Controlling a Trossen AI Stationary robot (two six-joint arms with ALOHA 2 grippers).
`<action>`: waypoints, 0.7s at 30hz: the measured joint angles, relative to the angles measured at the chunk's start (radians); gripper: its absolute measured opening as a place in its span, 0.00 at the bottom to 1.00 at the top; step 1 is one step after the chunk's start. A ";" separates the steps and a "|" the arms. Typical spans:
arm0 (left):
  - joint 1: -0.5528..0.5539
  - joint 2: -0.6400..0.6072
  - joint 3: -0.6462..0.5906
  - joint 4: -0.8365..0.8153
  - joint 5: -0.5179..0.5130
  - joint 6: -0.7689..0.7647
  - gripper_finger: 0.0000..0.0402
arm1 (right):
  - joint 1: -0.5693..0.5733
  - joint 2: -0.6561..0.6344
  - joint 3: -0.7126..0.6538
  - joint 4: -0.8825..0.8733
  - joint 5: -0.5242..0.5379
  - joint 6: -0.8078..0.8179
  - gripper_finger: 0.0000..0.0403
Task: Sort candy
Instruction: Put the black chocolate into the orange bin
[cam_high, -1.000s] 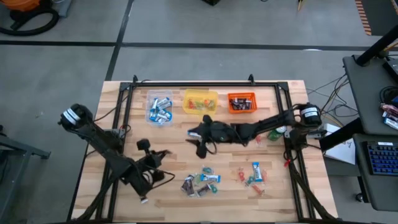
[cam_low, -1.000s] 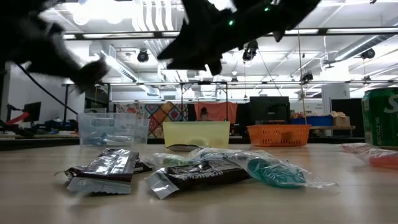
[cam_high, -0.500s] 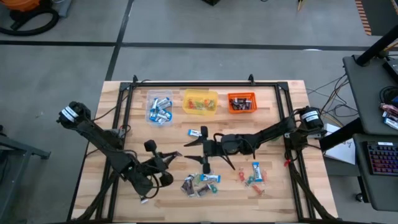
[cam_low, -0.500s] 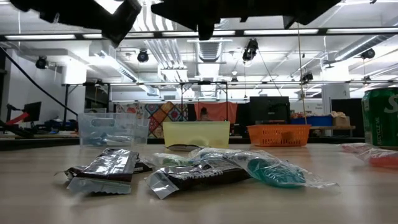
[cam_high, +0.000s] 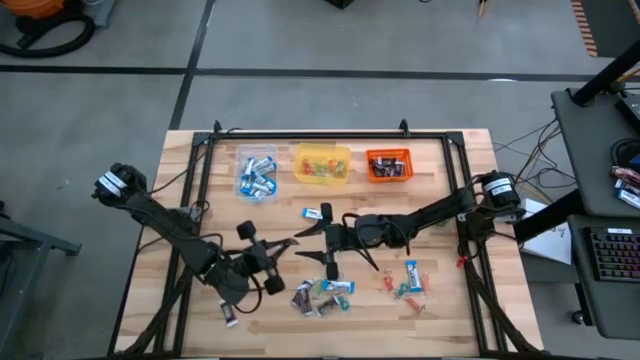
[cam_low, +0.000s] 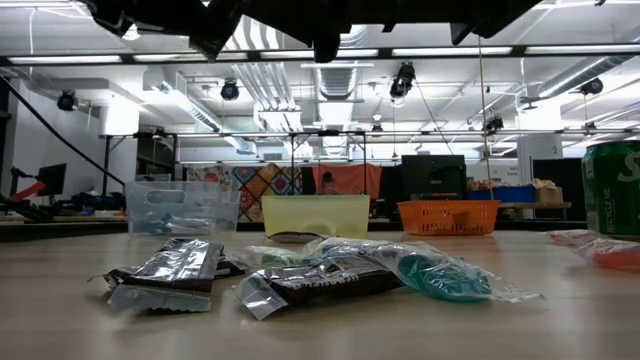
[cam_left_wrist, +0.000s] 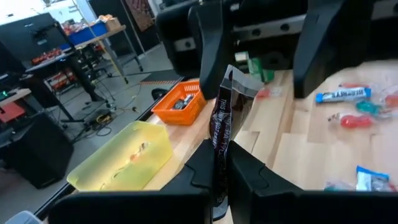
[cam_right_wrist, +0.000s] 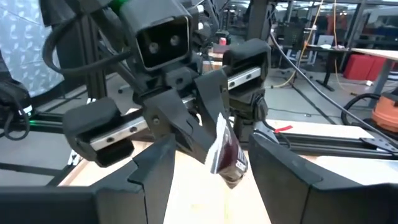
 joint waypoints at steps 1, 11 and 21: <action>0.000 0.003 0.000 0.028 0.000 0.022 0.00 | 0.000 0.000 0.000 0.000 0.000 0.000 0.48; 0.023 0.044 0.000 0.208 0.019 0.178 0.00 | 0.000 0.000 0.000 0.000 0.000 0.010 0.46; 0.021 0.044 0.000 0.208 0.019 0.178 0.05 | 0.000 0.000 0.000 0.000 0.005 -0.008 0.06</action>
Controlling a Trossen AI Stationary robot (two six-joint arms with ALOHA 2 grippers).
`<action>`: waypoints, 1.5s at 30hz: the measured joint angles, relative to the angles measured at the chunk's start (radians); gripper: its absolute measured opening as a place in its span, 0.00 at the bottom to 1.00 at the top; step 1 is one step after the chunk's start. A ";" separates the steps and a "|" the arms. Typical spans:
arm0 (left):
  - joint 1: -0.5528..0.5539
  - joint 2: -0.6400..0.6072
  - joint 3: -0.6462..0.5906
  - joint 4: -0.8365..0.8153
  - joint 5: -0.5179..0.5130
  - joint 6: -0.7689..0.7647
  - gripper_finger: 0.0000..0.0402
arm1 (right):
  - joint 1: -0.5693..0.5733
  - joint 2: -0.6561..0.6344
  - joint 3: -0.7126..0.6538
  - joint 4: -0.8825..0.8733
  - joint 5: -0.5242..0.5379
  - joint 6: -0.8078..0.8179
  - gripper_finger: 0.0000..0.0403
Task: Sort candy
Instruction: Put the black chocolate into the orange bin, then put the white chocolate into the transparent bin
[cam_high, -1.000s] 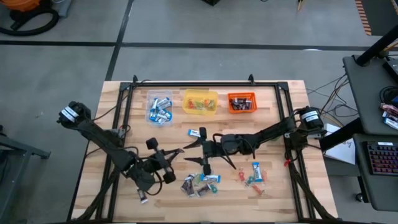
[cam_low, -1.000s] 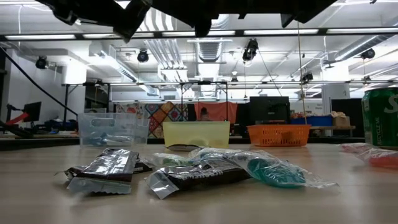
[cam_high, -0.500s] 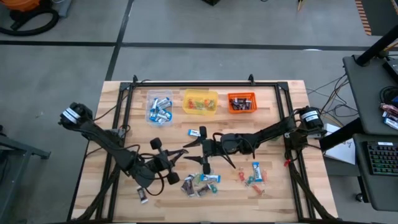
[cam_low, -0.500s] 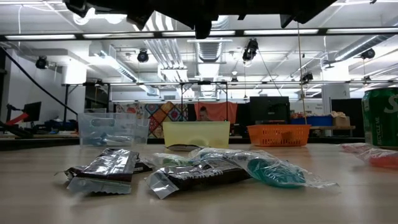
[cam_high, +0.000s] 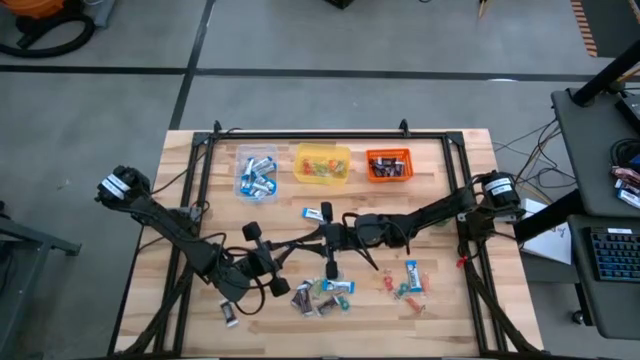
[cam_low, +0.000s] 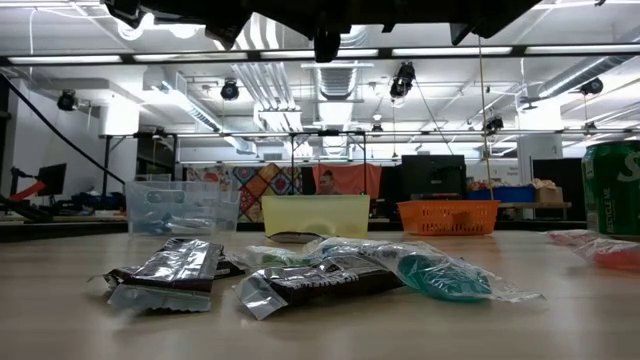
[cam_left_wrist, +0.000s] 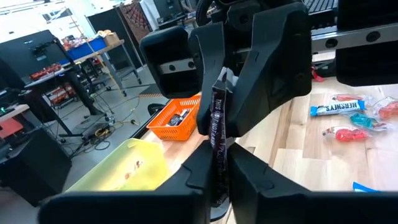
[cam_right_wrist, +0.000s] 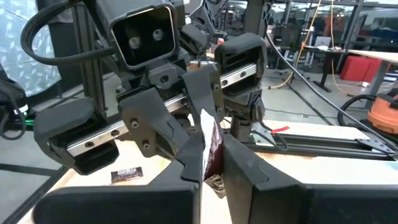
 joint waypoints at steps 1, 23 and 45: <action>0.000 0.000 0.000 0.000 0.000 0.000 0.08 | 0.000 0.000 0.000 0.000 0.000 0.003 0.06; 0.003 -0.014 0.000 -0.019 -0.011 0.008 0.38 | -0.278 -0.183 0.065 -1.141 0.706 0.464 0.05; 0.006 -0.014 0.000 -0.023 -0.010 0.005 0.38 | -0.509 -0.175 0.020 -1.502 0.601 0.813 0.35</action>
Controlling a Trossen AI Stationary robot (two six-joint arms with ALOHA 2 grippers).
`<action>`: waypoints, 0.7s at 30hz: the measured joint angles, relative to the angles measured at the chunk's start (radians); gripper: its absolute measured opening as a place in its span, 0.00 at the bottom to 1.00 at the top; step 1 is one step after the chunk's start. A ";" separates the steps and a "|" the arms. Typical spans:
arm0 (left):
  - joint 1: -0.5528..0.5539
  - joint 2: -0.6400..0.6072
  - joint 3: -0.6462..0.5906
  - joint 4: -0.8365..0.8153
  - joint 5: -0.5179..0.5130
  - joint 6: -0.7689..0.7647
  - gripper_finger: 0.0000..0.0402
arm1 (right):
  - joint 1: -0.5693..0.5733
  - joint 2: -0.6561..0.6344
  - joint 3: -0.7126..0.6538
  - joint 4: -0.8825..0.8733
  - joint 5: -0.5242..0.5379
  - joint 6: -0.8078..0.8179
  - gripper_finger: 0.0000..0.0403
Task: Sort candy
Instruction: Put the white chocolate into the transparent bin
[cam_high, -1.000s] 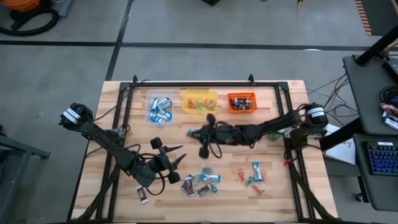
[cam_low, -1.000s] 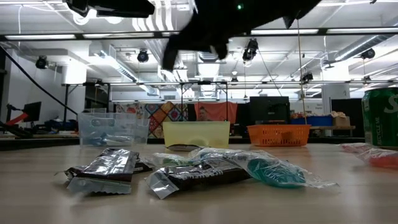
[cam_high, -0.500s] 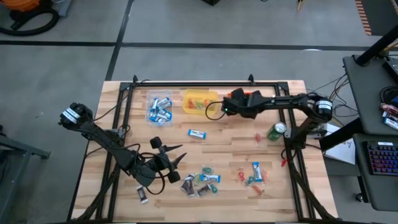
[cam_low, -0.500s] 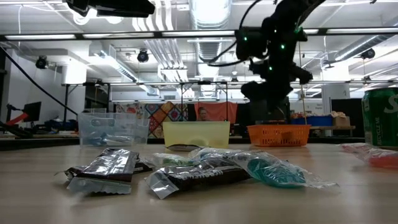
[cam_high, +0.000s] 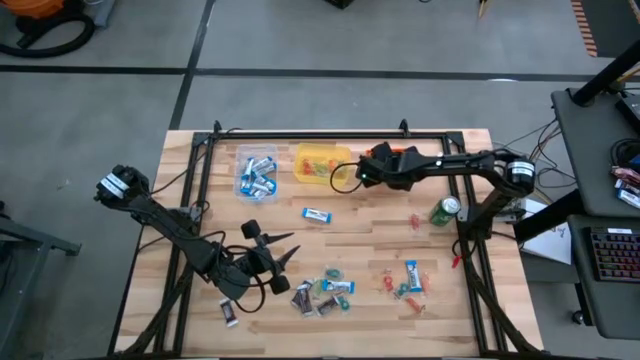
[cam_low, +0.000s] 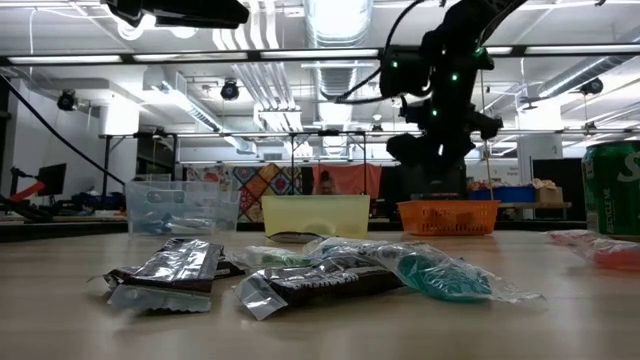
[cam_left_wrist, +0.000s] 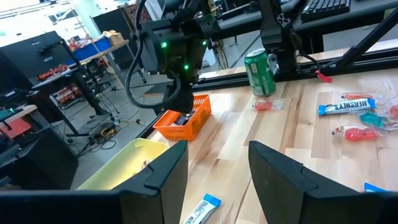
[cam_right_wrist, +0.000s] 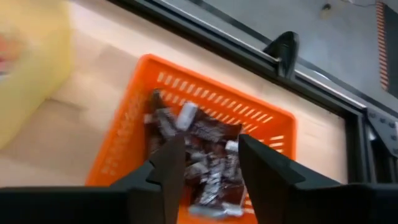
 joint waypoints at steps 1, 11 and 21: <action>0.000 0.000 0.000 0.000 0.004 -0.002 0.38 | 0.015 -0.007 0.000 0.003 -0.005 0.000 0.36; 0.000 0.000 0.000 0.000 0.036 -0.018 0.38 | 0.338 -0.048 0.000 0.091 -0.005 -0.002 0.38; 0.000 0.000 0.000 -0.003 0.286 0.000 0.38 | 0.605 -0.011 -0.002 0.402 -0.302 -0.302 0.38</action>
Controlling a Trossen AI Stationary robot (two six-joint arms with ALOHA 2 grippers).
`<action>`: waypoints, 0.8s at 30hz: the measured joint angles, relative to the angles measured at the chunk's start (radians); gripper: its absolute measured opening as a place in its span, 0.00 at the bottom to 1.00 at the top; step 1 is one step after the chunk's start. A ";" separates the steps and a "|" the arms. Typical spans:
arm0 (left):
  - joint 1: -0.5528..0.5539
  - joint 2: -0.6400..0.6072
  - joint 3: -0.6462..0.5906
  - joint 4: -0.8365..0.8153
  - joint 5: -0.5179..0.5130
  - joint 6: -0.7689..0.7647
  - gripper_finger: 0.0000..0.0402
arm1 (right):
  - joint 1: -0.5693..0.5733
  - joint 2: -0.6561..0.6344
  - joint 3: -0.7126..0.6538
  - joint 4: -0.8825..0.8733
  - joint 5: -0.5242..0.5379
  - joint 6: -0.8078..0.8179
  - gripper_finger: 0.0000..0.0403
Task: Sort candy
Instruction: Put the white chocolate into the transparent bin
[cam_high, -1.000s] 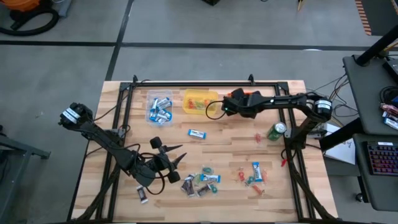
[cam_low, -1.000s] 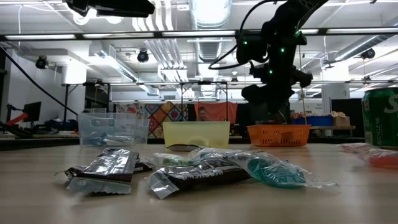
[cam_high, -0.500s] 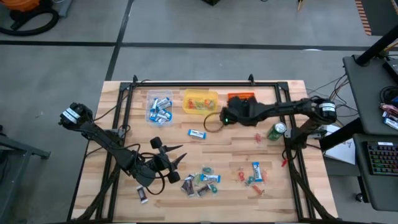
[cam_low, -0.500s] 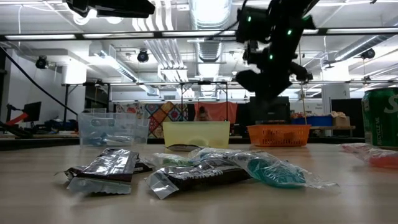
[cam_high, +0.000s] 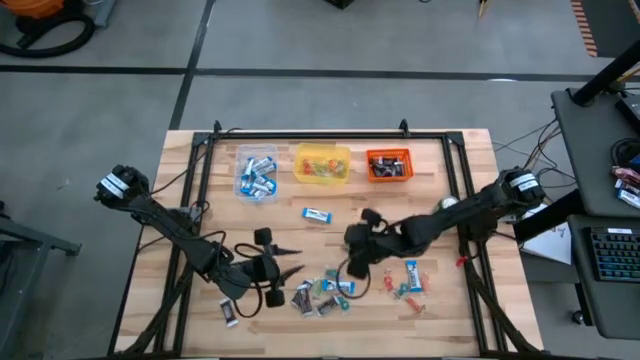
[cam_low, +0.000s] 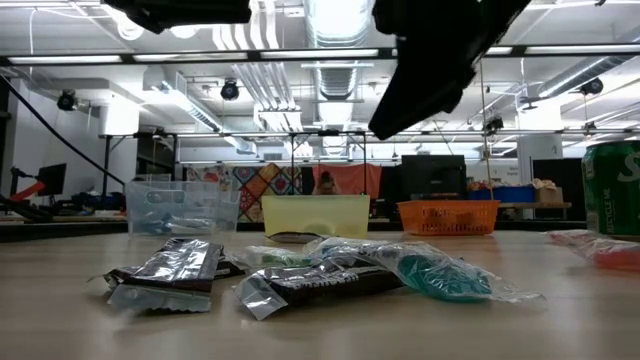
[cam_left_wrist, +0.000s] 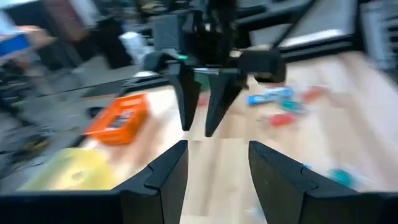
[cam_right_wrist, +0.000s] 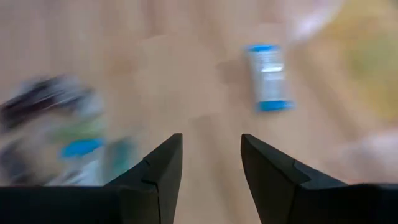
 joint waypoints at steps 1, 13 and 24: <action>0.001 -0.001 0.000 -0.002 0.043 0.002 0.38 | 0.007 0.000 0.000 0.016 -0.064 -0.018 0.38; 0.006 -0.038 0.000 -0.420 0.352 -0.228 0.38 | 0.028 0.001 0.000 -0.125 -0.278 0.182 0.31; 0.172 0.042 -0.002 -0.427 0.264 -0.081 0.38 | 0.000 0.001 0.000 -0.138 -0.197 0.188 0.30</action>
